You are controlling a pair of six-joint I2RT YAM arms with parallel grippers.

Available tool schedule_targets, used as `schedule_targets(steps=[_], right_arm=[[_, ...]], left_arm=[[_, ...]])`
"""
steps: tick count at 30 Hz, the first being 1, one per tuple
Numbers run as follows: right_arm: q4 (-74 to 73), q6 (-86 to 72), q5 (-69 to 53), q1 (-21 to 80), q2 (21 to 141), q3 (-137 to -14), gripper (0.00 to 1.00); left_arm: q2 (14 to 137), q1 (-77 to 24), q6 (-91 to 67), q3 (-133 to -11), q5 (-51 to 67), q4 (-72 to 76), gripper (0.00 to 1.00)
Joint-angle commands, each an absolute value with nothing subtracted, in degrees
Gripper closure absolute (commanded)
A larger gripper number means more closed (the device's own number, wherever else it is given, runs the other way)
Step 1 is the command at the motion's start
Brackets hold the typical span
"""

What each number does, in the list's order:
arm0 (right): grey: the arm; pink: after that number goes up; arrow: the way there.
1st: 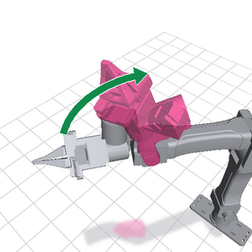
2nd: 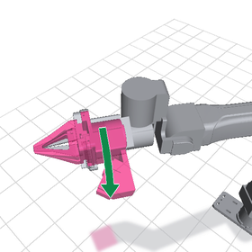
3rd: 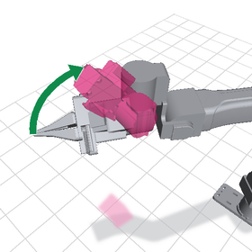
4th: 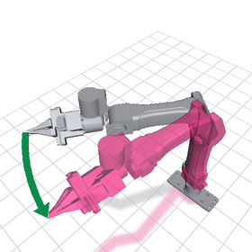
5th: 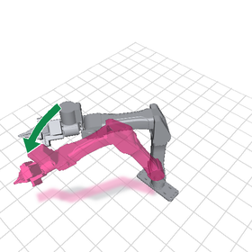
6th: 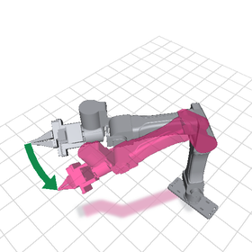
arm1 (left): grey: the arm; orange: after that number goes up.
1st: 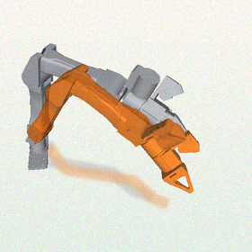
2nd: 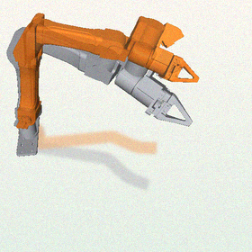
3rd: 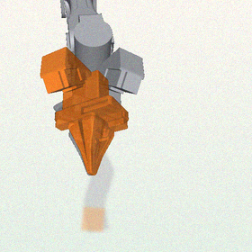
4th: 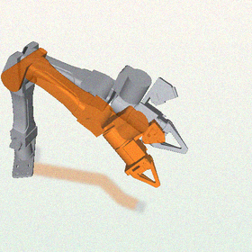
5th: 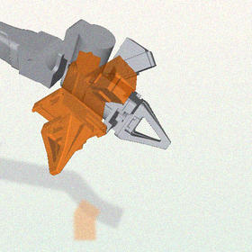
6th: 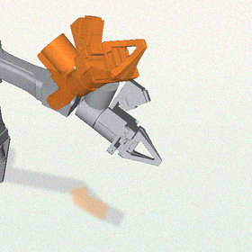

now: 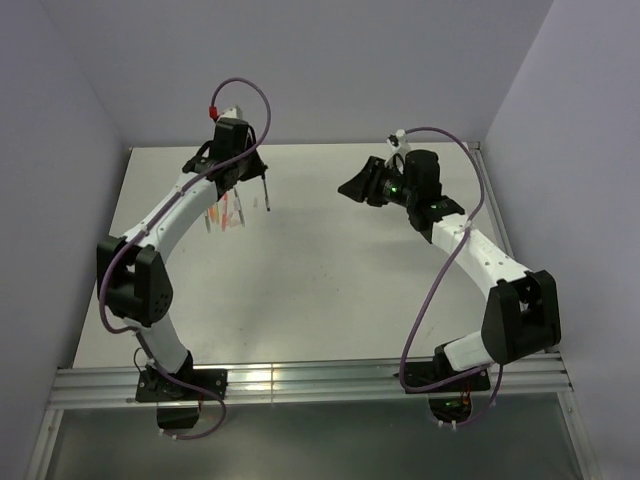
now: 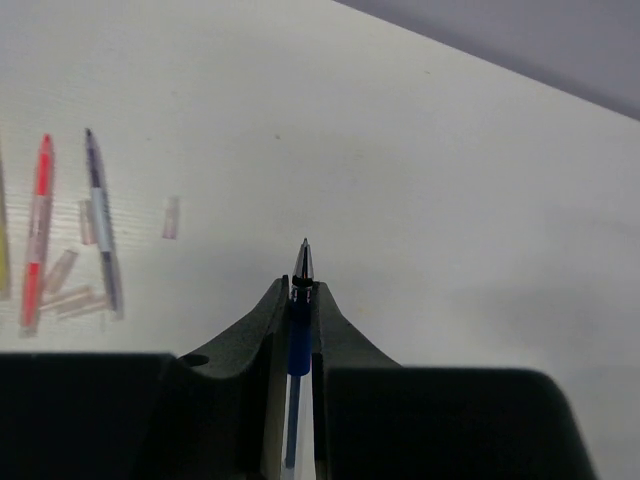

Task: Insert the pens into the pen caps
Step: Pick up the pen from the corner of the board.

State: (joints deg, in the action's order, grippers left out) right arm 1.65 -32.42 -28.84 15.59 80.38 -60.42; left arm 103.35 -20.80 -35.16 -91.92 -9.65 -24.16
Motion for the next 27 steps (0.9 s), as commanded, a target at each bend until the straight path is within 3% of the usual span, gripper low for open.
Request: schedule_targets(steps=[1, 9, 27], right_arm=[[8.4, -34.2, -35.1, 18.0, 82.7, -62.7, 0.49], [18.4, -41.0, -41.4, 21.6, 85.5, -62.0, 0.48], [16.7, -40.8, -37.8, 26.3, 88.5, -64.3, 0.48]], left_arm=[[97.6, -22.4, -40.5, -88.5, -4.0, -18.8, 1.00], [91.9, -27.0, -43.7, -84.6, -2.9, -14.8, 1.00], [89.8, -31.4, -46.8, -84.0, 1.1, -10.4, 1.00]])
